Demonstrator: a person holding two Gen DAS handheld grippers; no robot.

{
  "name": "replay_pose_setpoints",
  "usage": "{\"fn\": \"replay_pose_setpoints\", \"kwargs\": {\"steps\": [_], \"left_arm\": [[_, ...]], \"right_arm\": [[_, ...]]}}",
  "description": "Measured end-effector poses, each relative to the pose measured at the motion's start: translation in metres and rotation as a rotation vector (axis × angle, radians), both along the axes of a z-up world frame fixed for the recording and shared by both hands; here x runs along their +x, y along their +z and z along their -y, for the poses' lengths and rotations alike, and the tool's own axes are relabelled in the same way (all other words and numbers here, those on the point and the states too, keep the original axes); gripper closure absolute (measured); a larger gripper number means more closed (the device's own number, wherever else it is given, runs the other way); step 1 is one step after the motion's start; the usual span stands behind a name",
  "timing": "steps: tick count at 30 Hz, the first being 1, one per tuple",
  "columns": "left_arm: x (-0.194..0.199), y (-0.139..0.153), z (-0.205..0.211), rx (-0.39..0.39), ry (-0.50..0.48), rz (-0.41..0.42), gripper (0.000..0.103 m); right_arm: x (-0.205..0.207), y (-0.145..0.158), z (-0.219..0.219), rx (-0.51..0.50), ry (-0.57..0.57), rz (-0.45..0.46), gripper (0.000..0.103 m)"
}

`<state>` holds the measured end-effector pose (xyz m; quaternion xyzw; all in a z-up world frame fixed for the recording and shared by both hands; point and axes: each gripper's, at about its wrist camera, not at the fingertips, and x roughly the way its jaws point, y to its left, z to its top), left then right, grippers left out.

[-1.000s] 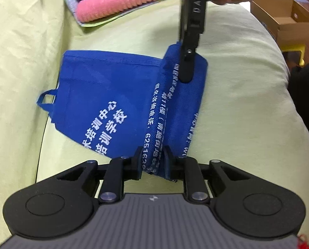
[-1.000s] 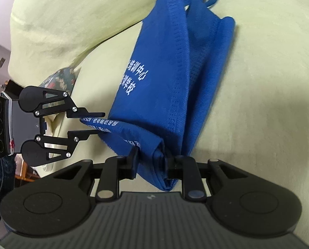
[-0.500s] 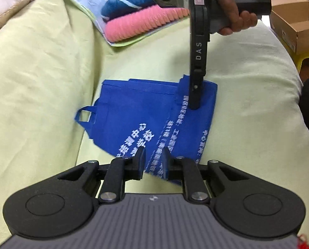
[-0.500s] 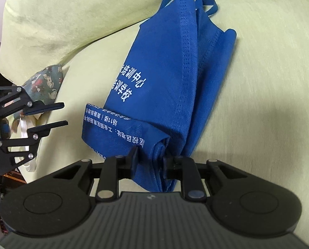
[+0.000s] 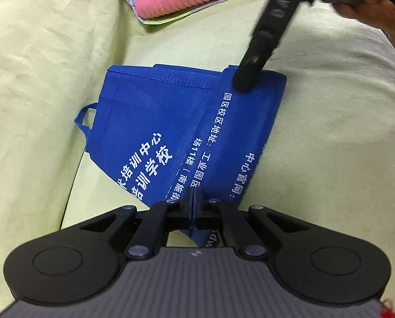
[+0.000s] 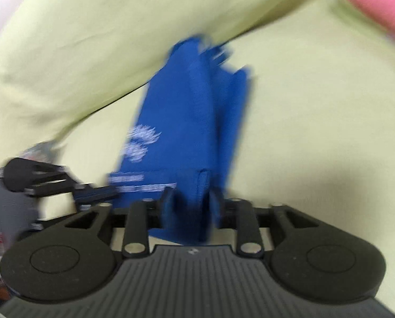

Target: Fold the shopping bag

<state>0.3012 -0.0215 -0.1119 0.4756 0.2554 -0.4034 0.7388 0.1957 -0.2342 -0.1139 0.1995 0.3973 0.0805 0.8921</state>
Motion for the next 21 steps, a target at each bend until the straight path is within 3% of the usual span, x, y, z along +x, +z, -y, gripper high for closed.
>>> {"fn": "replay_pose_setpoints", "kwargs": {"steps": [1,2,5,7,8,12,21], "left_arm": [[-0.001,0.0,0.0,0.004,-0.004,0.003,0.103],[-0.001,0.0,0.0,0.008,-0.008,0.006,0.103],[-0.002,0.0,0.0,0.013,-0.016,0.009,0.103],[-0.002,-0.001,0.0,0.013,-0.02,0.016,0.103],[-0.003,-0.002,0.0,0.012,-0.02,0.02,0.103],[0.0,-0.004,-0.002,-0.014,-0.006,0.013,0.103],[0.008,0.001,-0.002,-0.069,0.079,-0.046,0.103]], "right_arm": [[-0.008,0.006,-0.007,-0.081,-0.016,0.039,0.062],[-0.016,0.012,-0.015,-0.162,-0.029,0.079,0.068],[-0.027,0.03,-0.05,-0.373,0.089,0.229,0.078],[-0.021,0.028,-0.067,-0.458,0.164,0.245,0.091],[-0.017,0.023,-0.071,-0.481,0.192,0.245,0.091],[-0.009,0.001,-0.073,-0.515,0.24,0.208,0.092],[0.004,0.003,-0.063,-0.459,0.217,0.157,0.092]]}}
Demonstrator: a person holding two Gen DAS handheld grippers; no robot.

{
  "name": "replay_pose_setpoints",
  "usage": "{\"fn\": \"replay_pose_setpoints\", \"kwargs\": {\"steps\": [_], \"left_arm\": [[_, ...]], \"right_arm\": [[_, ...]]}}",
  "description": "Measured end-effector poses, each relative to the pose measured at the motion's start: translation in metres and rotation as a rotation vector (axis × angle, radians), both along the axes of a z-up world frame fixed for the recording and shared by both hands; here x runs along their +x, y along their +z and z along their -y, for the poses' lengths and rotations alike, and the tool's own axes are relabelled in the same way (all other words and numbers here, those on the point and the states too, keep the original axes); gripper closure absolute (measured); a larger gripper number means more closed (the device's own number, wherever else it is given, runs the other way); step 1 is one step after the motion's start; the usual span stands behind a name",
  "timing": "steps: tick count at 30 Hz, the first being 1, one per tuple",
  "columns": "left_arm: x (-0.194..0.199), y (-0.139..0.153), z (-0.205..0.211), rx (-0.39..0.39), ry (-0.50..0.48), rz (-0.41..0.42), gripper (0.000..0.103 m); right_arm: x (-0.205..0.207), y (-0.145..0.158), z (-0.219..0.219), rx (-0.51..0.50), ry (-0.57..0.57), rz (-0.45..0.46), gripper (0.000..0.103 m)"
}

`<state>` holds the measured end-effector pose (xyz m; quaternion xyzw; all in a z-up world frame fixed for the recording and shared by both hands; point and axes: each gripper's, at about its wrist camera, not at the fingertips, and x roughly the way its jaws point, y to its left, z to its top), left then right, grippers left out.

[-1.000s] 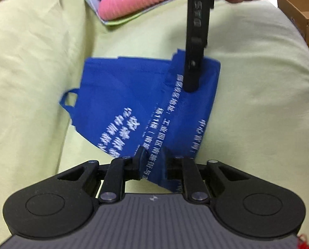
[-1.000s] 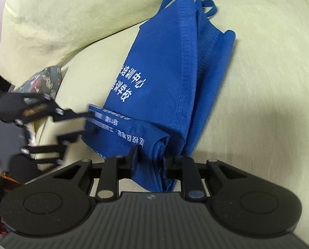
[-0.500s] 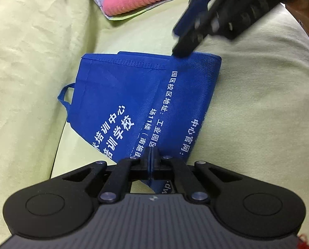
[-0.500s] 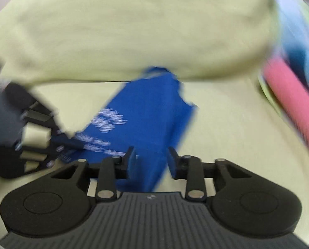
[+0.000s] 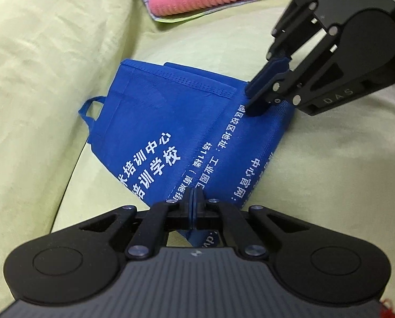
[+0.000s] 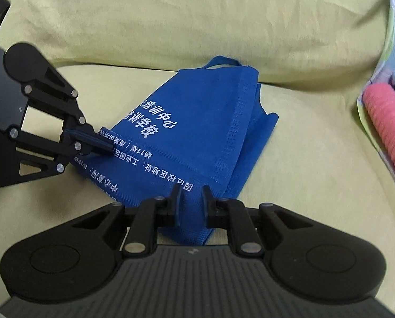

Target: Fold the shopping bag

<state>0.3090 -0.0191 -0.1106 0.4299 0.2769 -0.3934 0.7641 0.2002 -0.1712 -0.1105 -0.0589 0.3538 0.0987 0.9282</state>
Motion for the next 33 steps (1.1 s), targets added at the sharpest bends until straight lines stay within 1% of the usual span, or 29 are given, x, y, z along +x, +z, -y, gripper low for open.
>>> {"fn": "replay_pose_setpoints", "kwargs": {"steps": [4,12,15,16,17,18,19,20,21,23,25,27,28,29,31,32,33], "left_arm": [[0.001,0.002,0.001,-0.008,0.021,-0.005,0.103],[0.0,0.002,0.001,-0.011,0.049,-0.004,0.103],[-0.006,0.004,-0.001,0.0,0.051,0.017,0.103],[-0.011,0.004,-0.002,0.013,0.039,0.049,0.103],[-0.021,0.002,-0.005,0.034,0.012,0.112,0.099],[-0.032,0.0,-0.009,0.057,-0.021,0.187,0.083],[-0.044,-0.003,-0.013,0.077,-0.053,0.26,0.077],[-0.054,-0.007,-0.017,0.092,-0.08,0.322,0.067],[-0.063,-0.009,-0.021,0.1,-0.1,0.361,0.061],[-0.072,-0.015,-0.027,0.117,-0.127,0.384,0.053],[-0.079,-0.023,-0.029,0.148,-0.155,0.406,0.053],[-0.083,-0.036,-0.026,0.21,-0.19,0.449,0.053],[-0.084,-0.043,-0.024,0.23,-0.211,0.483,0.053],[-0.084,-0.048,-0.022,0.244,-0.23,0.517,0.055],[-0.076,-0.054,-0.019,0.266,-0.253,0.543,0.057],[-0.07,-0.056,-0.017,0.273,-0.264,0.546,0.061],[-0.064,-0.058,-0.016,0.278,-0.276,0.54,0.072]], "right_arm": [[-0.002,-0.004,-0.004,0.017,-0.009,0.005,0.092],[-0.001,-0.003,0.001,0.053,-0.01,-0.009,0.092],[-0.002,-0.003,0.0,0.049,-0.005,-0.003,0.092],[-0.002,-0.004,-0.001,0.052,-0.006,-0.001,0.092],[-0.001,-0.005,-0.001,0.055,-0.006,0.001,0.092],[-0.001,-0.005,-0.001,0.06,-0.007,0.003,0.092],[-0.002,-0.006,0.0,0.065,-0.009,0.005,0.092],[-0.002,-0.006,0.0,0.071,-0.009,0.005,0.092],[-0.002,-0.006,0.001,0.078,-0.009,0.006,0.092],[-0.002,-0.007,0.001,0.087,-0.007,0.008,0.092],[-0.002,-0.007,0.003,0.1,-0.007,0.009,0.091],[-0.003,-0.008,0.004,0.11,-0.008,0.011,0.091],[-0.003,-0.008,0.004,0.112,-0.009,0.012,0.091],[-0.003,-0.008,0.005,0.115,-0.009,0.013,0.091],[-0.004,-0.008,0.004,0.109,-0.007,0.016,0.091],[-0.004,-0.008,0.003,0.107,-0.006,0.017,0.091],[-0.004,-0.008,0.004,0.11,-0.005,0.016,0.091]]}}
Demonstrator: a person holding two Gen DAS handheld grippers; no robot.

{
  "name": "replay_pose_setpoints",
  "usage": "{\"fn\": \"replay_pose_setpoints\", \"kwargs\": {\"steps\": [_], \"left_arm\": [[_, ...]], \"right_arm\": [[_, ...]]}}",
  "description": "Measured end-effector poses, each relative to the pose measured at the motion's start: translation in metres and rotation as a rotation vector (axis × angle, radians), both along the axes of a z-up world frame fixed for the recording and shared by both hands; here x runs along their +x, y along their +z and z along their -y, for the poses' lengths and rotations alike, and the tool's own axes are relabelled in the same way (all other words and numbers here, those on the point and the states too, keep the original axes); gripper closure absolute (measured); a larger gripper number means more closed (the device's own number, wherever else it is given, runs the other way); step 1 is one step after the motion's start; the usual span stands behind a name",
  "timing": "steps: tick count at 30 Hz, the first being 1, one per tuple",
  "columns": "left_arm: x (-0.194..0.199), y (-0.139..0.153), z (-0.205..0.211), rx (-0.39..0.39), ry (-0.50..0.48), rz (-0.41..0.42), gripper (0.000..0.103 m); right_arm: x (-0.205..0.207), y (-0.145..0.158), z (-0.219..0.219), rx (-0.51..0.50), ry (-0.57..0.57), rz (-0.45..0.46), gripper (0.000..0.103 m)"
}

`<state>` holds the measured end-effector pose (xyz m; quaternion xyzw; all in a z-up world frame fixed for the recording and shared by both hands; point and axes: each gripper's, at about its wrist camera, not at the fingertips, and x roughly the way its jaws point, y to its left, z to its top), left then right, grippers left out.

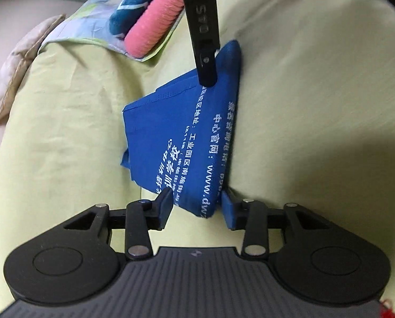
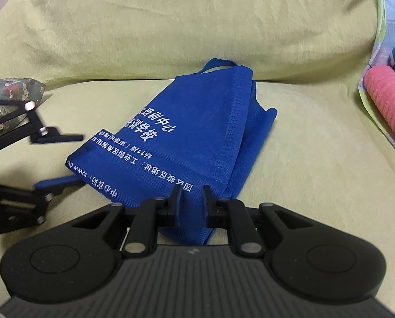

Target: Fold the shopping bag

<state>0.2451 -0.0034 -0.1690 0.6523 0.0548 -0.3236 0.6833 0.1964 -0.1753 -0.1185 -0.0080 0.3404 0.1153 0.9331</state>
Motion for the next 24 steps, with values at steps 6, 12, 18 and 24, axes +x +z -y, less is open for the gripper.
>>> {"fn": "replay_pose_setpoints", "kwargs": {"steps": [6,12,18,24], "left_arm": [[0.027,0.005,0.003,0.038,-0.045,-0.118,0.082],[0.031,0.007,0.005,0.088,-0.086,-0.134,0.083],[0.034,0.011,0.007,0.083,-0.086,-0.158,0.083],[0.04,0.017,0.006,0.059,-0.082,-0.207,0.083]], "right_arm": [[-0.002,-0.001,0.002,-0.003,0.014,0.013,0.091],[-0.017,0.01,0.004,-0.084,0.177,0.116,0.072],[-0.041,0.002,-0.013,-0.433,0.495,0.244,0.049],[-0.034,-0.025,-0.026,-0.659,0.548,0.362,0.06]]}}
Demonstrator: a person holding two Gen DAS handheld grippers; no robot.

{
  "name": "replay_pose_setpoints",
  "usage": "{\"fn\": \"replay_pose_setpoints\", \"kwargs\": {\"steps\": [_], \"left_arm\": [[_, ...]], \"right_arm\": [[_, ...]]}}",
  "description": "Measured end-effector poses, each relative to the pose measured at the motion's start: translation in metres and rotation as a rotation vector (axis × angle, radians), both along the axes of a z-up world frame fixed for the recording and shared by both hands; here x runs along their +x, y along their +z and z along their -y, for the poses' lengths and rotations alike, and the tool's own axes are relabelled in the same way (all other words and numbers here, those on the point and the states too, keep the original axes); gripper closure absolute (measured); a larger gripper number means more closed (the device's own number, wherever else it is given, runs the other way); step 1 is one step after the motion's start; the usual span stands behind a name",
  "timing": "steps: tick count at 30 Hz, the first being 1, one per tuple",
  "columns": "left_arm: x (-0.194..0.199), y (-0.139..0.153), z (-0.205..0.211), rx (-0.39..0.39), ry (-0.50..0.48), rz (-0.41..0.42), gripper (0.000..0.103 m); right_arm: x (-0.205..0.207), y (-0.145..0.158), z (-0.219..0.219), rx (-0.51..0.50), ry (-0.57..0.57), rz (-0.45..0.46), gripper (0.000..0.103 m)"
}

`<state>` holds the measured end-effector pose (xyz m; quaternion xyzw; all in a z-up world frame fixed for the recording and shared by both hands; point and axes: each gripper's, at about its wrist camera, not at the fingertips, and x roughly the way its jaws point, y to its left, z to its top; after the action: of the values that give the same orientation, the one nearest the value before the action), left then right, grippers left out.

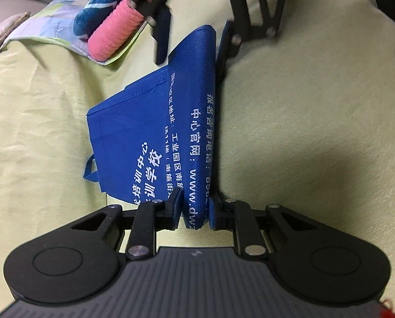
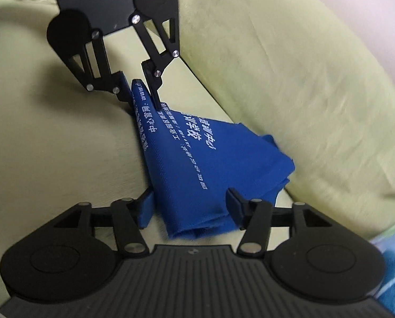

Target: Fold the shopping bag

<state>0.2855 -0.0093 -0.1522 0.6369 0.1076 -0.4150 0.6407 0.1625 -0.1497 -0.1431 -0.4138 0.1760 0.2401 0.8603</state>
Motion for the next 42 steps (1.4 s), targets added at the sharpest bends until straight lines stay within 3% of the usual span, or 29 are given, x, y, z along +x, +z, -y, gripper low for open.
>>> {"fn": "replay_pose_setpoints", "kwargs": {"steps": [1,4,11,21,27,35,42], "left_arm": [[0.001,0.001,0.0,-0.007,0.004,-0.009,0.083],[0.004,0.005,-0.001,-0.031,0.021,-0.036,0.082],[-0.011,0.013,-0.002,-0.071,0.051,-0.034,0.079],[-0.104,0.027,-0.004,-0.103,0.064,-0.12,0.078],[-0.142,0.034,-0.01,-0.136,0.126,-0.226,0.078],[-0.103,0.06,-0.01,-0.164,0.209,-0.46,0.078],[-0.088,0.063,-0.007,-0.129,0.197,-0.508,0.078]], "right_arm": [[0.002,-0.003,-0.001,-0.002,0.008,0.001,0.067],[0.007,-0.006,0.0,0.039,-0.016,-0.019,0.073],[0.01,0.01,-0.001,0.141,-0.135,-0.148,0.077],[-0.062,0.034,0.019,0.146,-0.138,-0.3,0.077],[-0.106,0.041,0.024,0.137,-0.092,-0.369,0.078],[-0.07,0.065,0.068,0.384,-0.133,-0.653,0.077],[-0.044,0.064,0.098,0.563,-0.169,-0.824,0.077]]}}
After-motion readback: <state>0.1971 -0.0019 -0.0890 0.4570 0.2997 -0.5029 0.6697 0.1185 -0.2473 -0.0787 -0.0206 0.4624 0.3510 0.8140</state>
